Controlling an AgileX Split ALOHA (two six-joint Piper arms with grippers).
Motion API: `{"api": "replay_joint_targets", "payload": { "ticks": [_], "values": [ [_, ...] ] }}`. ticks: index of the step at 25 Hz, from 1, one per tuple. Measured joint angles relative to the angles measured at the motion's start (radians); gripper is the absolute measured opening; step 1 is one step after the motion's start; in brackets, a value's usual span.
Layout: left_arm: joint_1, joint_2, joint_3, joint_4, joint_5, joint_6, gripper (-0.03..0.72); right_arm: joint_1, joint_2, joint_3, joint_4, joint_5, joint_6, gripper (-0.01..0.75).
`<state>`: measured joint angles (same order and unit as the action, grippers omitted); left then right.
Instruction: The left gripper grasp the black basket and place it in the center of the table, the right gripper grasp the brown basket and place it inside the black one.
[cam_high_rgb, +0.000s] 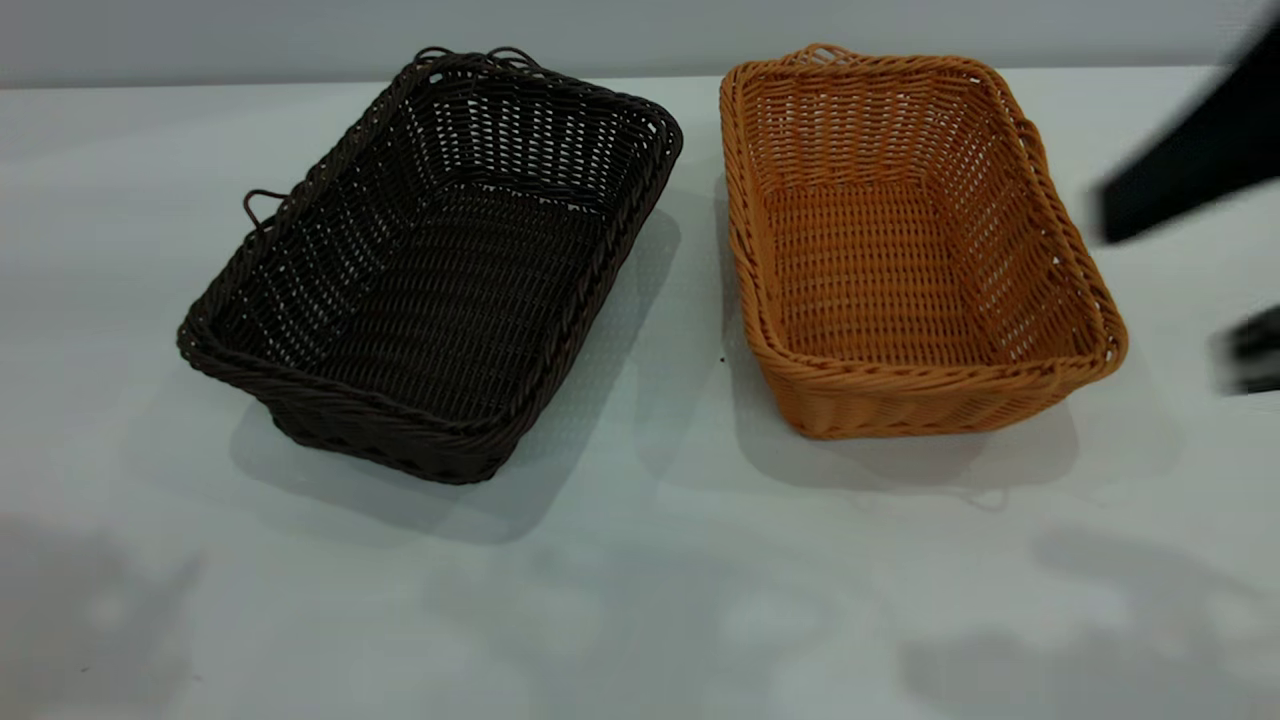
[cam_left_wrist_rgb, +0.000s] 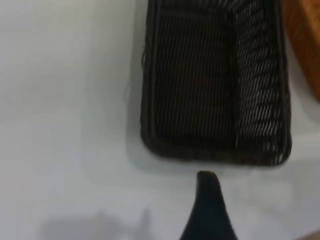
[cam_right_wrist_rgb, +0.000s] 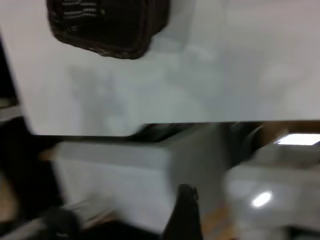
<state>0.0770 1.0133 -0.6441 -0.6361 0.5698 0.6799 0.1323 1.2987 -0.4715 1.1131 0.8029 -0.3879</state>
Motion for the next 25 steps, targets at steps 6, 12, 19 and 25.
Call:
{"api": "replay_joint_targets", "payload": {
  "ticks": [6,12,19,25],
  "values": [
    [0.0,0.144,-0.054,-0.219,-0.027,0.146,0.49,0.155,0.41,-0.028,0.616,-0.067,-0.215,0.59],
    [0.0,0.197,-0.066,-0.256,-0.023,0.154,0.491,0.197,0.68,-0.158,0.687,-0.159,-0.084,0.581],
    [0.0,0.271,-0.066,-0.261,-0.022,0.199,0.491,0.274,0.741,-0.265,0.696,-0.41,0.12,0.58],
    [0.0,0.361,-0.089,-0.261,-0.033,0.206,0.491,0.325,0.745,-0.271,0.706,-0.66,0.346,0.578]
  ]
}}
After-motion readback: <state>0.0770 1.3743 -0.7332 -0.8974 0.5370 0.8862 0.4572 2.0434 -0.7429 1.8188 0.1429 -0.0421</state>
